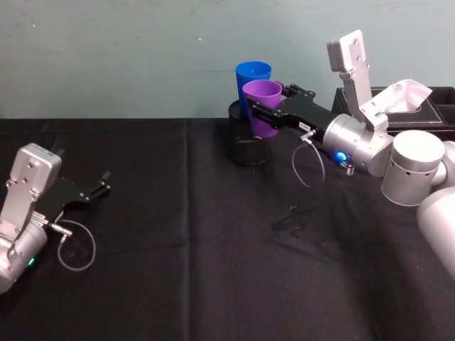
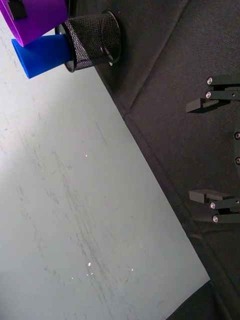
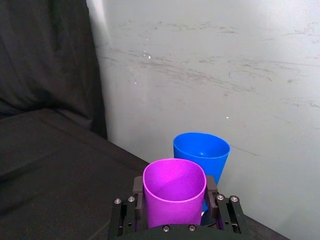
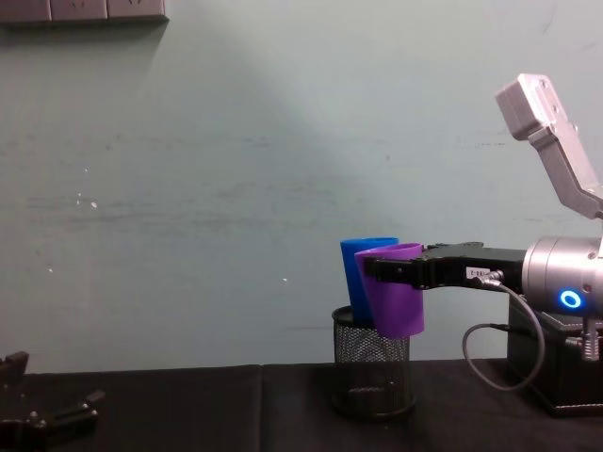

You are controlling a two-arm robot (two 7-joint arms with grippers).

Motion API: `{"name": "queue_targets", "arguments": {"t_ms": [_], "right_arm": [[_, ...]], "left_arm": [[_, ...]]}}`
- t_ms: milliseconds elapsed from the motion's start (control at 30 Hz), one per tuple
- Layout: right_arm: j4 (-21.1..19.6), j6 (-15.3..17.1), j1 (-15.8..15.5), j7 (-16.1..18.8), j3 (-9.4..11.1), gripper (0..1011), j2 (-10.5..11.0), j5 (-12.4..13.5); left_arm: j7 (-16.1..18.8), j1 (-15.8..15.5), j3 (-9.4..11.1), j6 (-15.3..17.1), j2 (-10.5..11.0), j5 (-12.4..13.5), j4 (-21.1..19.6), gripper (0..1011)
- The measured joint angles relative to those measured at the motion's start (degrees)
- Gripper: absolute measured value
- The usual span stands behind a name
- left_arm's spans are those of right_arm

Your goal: Pick up one cup with a gripper and tap it against the other cup.

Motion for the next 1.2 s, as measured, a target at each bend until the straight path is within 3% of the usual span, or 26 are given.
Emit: {"name": "queue_targets", "arguments": {"t_ms": [1200], "right_arm": [[-0.1,0.0,-0.1,-0.1,-0.1,718,0.1,0.0]], "left_arm": [[0.0,0.0,0.0,0.0,0.0,0.0,0.0,1000]]}}
